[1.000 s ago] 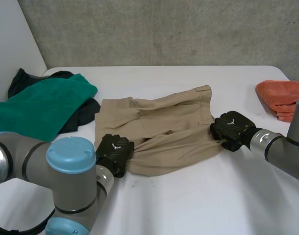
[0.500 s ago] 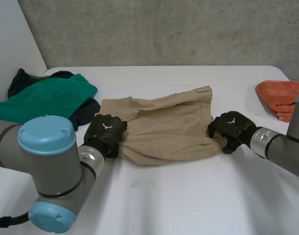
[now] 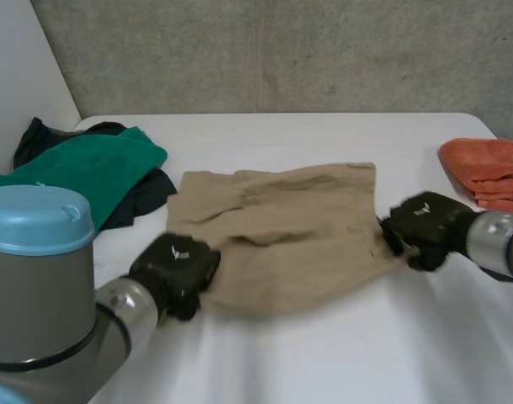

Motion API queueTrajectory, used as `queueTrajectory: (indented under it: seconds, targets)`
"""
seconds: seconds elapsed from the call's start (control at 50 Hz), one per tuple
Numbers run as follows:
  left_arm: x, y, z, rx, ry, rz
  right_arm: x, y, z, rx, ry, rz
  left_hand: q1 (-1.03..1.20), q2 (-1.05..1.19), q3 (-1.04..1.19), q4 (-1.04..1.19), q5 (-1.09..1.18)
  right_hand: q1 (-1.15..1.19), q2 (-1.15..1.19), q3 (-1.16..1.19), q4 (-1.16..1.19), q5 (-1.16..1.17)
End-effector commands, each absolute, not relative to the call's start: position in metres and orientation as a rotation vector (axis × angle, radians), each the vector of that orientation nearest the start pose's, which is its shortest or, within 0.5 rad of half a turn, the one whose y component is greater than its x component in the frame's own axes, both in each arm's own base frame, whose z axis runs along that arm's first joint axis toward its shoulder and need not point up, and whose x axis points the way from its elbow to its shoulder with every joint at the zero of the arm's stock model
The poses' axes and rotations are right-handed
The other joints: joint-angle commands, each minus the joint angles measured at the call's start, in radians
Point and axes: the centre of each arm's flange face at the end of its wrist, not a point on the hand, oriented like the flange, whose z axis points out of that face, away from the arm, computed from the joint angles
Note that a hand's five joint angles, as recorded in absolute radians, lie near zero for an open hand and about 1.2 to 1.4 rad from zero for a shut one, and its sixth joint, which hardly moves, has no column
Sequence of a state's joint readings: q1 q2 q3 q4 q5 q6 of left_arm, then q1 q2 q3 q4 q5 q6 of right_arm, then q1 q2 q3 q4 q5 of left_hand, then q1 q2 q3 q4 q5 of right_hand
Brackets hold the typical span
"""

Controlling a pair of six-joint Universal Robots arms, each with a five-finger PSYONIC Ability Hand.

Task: Fold the laundry.

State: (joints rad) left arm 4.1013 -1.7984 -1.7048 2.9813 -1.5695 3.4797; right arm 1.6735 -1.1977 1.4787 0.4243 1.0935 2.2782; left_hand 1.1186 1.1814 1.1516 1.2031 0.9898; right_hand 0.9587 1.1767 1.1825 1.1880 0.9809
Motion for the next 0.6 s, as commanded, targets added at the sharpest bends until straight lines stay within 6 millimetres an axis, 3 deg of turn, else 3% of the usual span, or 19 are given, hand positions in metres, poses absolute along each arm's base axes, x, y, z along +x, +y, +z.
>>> queueTrajectory:
  seconds: [0.02, 0.1, 0.18, 0.26, 0.34, 0.42, 0.44, 0.5, 0.52, 0.58, 0.6]
  targets:
    - [-0.263, -0.129, 0.196, 1.523, 2.59, -1.364, 0.176, -0.241, 0.213, -1.694, 2.314, -1.035, 0.278, 0.215, 0.245, 0.193, 0.232, 0.438, 0.22, 0.214, 0.208, 0.241]
    - [-0.269, -0.137, 0.197, 1.551, 2.518, -1.438, 0.177, -0.242, 0.209, -1.683, 2.314, -1.06, 0.278, 0.215, 0.245, 0.193, 0.232, 0.438, 0.22, 0.214, 0.208, 0.241]
    - [-0.283, -0.157, 0.191, 1.528, 2.44, -1.584, 0.18, -0.258, 0.196, -1.62, 2.342, -1.125, 0.278, 0.215, 0.245, 0.193, 0.232, 0.438, 0.22, 0.214, 0.208, 0.241]
    - [-0.302, -0.19, 0.177, 1.478, 2.368, -1.678, 0.192, -0.279, 0.187, -1.599, 2.337, -1.234, 0.278, 0.215, 0.245, 0.193, 0.232, 0.438, 0.22, 0.214, 0.208, 0.241]
    - [-0.314, -0.227, 0.176, 1.401, 2.268, -1.755, 0.211, -0.295, 0.199, -1.577, 2.327, -1.387, 0.278, 0.215, 0.245, 0.193, 0.232, 0.438, 0.22, 0.214, 0.208, 0.241]
    - [-0.319, -0.275, 0.205, 1.261, 2.069, -1.913, 0.228, -0.318, 0.23, -1.526, 2.246, -1.684, 0.278, 0.215, 0.245, 0.193, 0.232, 0.438, 0.22, 0.214, 0.208, 0.241]
    - [-0.324, -0.291, 0.227, 1.203, 1.944, -2.024, 0.233, -0.329, 0.247, -1.484, 2.184, -1.841, 0.278, 0.215, 0.245, 0.193, 0.232, 0.438, 0.22, 0.214, 0.208, 0.241]
    - [-0.332, -0.313, 0.267, 1.09, 1.72, -2.219, 0.24, -0.348, 0.282, -1.381, 2.039, -2.121, 0.278, 0.215, 0.245, 0.193, 0.232, 0.438, 0.22, 0.214, 0.208, 0.241]
    - [-0.336, -0.323, 0.297, 0.985, 1.556, -2.36, 0.243, -0.359, 0.303, -1.299, 1.936, -2.285, 0.278, 0.215, 0.245, 0.193, 0.232, 0.438, 0.22, 0.214, 0.208, 0.241]
    - [-0.336, -0.336, 0.342, 0.809, 1.295, -2.543, 0.245, -0.373, 0.337, -1.154, 1.759, -2.544, 0.278, 0.215, 0.245, 0.193, 0.232, 0.438, 0.22, 0.214, 0.208, 0.241]
    - [-0.333, -0.342, 0.366, 0.698, 1.138, -2.64, 0.248, -0.378, 0.357, -1.057, 1.624, -2.703, 0.278, 0.215, 0.245, 0.193, 0.232, 0.438, 0.22, 0.214, 0.208, 0.241]
